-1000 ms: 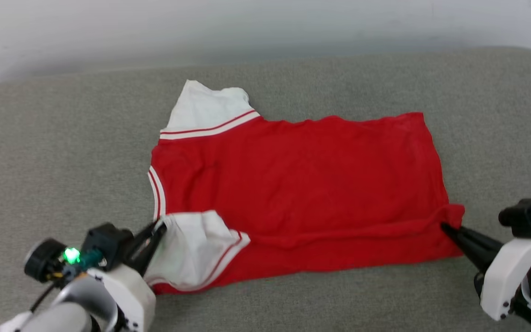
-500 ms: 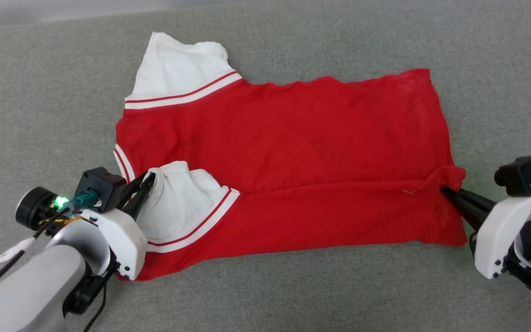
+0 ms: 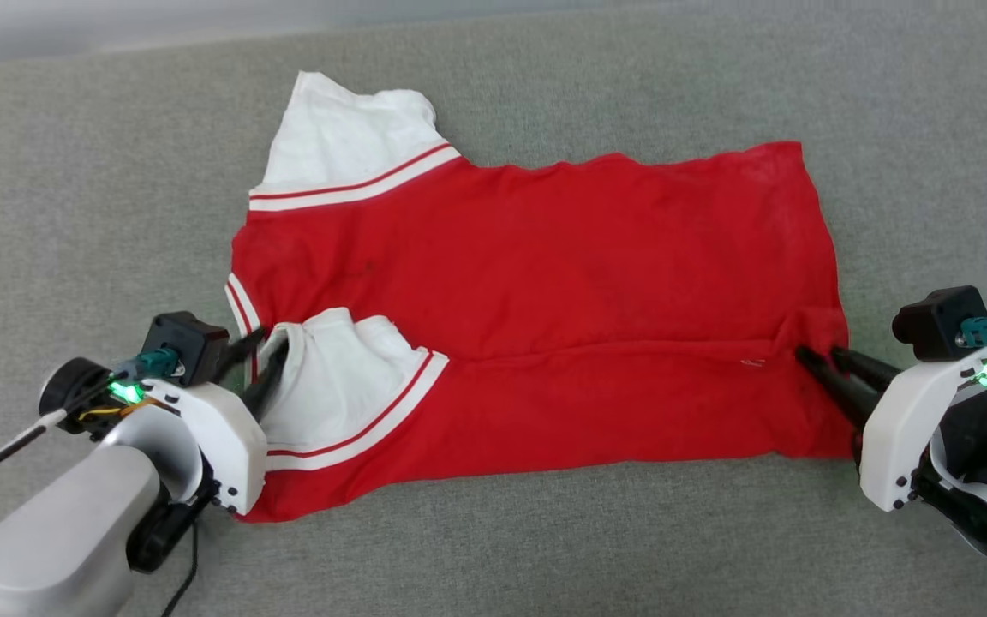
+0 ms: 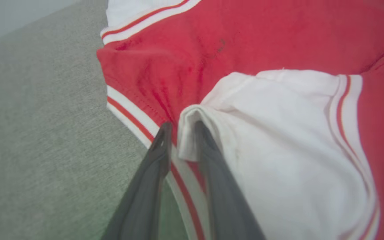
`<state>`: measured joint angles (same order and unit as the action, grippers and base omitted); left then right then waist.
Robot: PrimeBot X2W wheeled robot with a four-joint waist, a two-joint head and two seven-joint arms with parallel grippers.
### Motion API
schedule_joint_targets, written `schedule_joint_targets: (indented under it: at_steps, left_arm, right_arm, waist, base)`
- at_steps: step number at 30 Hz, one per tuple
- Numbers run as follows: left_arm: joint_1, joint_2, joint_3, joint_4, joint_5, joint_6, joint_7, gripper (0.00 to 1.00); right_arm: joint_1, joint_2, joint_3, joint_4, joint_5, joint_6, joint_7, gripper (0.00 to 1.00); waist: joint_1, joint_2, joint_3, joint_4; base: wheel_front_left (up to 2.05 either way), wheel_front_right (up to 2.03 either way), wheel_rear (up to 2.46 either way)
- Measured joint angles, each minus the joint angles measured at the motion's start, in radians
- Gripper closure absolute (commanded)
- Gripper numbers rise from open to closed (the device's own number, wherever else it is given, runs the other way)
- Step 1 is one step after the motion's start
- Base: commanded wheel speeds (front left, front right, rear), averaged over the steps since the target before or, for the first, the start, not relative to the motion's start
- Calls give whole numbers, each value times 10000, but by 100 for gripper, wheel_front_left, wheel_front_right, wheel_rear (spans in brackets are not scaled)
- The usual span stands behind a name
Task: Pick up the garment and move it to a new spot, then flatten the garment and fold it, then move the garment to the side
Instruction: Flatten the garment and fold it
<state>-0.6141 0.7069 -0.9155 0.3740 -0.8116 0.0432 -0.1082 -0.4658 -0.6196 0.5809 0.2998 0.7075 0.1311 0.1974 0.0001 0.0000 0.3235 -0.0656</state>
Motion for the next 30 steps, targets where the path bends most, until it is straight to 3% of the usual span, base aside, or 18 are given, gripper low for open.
schedule_joint_targets:
  at_steps: [5,8,17,23,30]
  left_arm:
    - [-281,493,142,-527,-234,-167,598,0]
    - [-502,968,117,-1080,-391,-192,1536,0]
    - [-1196,2219,-272,-3026,-1833,-525,5914,0]
    - [-1374,2359,-690,-3496,-2721,-593,7952,0]
    - [-1111,2077,-1068,-2717,-3250,-518,8767,0]
  right_arm:
    - [26,-159,-29,-311,63,0,-313,0]
    - [84,-245,-65,-502,65,0,-337,0]
    - [181,-263,-205,-957,44,0,-67,0]
    - [183,-113,-228,-1145,-40,0,48,0]
    - [-96,73,-48,-1189,-100,0,136,0]
  waist:
    - [-1,0,-530,113]
    - [-1,0,-794,200]
    - [-1,0,-1006,406]
    - [-1,0,-856,327]
    - [-1,0,-535,37]
  base:
    - [0,0,0]
    - [0,0,0]
    - [0,0,0]
    - [0,0,0]
    - [0,0,0]
